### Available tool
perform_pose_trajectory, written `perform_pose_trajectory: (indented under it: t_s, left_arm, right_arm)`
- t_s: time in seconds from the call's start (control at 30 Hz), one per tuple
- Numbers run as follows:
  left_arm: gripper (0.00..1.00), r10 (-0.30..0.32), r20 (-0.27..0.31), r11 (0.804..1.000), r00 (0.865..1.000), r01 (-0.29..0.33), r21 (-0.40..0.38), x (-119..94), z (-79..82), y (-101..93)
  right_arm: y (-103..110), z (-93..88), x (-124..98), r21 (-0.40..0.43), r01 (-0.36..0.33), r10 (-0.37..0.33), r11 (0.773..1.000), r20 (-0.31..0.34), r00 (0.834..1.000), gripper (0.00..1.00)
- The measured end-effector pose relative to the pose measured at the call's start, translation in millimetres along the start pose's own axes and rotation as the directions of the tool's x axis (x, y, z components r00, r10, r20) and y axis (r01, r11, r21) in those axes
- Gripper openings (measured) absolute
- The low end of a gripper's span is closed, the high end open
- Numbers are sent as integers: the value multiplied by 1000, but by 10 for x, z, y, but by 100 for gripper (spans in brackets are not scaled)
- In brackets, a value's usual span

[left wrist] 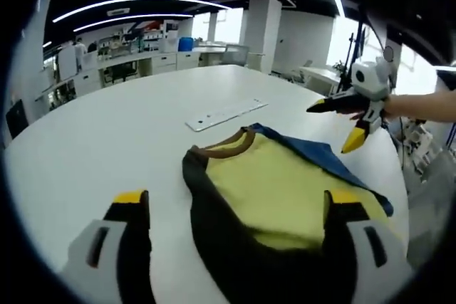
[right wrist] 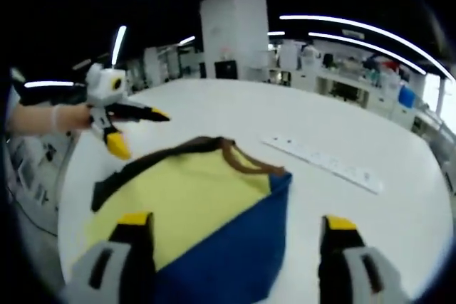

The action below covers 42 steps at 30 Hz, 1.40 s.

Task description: Fold the garment on the visible template until the final outline fits inside the template.

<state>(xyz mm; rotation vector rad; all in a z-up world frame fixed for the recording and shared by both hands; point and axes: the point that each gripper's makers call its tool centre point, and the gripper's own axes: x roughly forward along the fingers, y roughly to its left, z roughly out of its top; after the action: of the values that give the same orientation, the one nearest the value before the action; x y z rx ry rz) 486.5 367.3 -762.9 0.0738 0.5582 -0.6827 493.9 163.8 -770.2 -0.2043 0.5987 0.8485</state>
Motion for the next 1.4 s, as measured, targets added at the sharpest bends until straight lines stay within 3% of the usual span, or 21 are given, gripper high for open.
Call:
perform_pose_trajectory:
  t_s: [0.37, 0.53, 0.67, 1.07, 1.4]
  left_arm:
    - [97, 13, 47, 1000, 999, -14, 14, -388, 59, -286]
    - [97, 24, 65, 1000, 998, -25, 11, -523, 36, -343]
    - [96, 28, 76, 999, 997, -30, 13, -676, 16, -427]
    - [92, 21, 56, 995, 998, -26, 100, -1029, -198, -717]
    - [90, 19, 81, 996, 996, -27, 90, -1234, -310, -910]
  right_arm:
    - [227, -66, -321, -5, 20, -20, 1000, 11, 1000, 95]
    - [439, -214, -490, -72, 21, -23, 997, -28, 999, 93]
    - [488, -257, -592, -111, 23, -27, 994, -37, 999, 92]
    - [771, -430, -922, -170, 65, -70, 983, -25, 997, 85]
    - [1040, -700, -1120, -155, 92, -97, 984, -25, 995, 82]
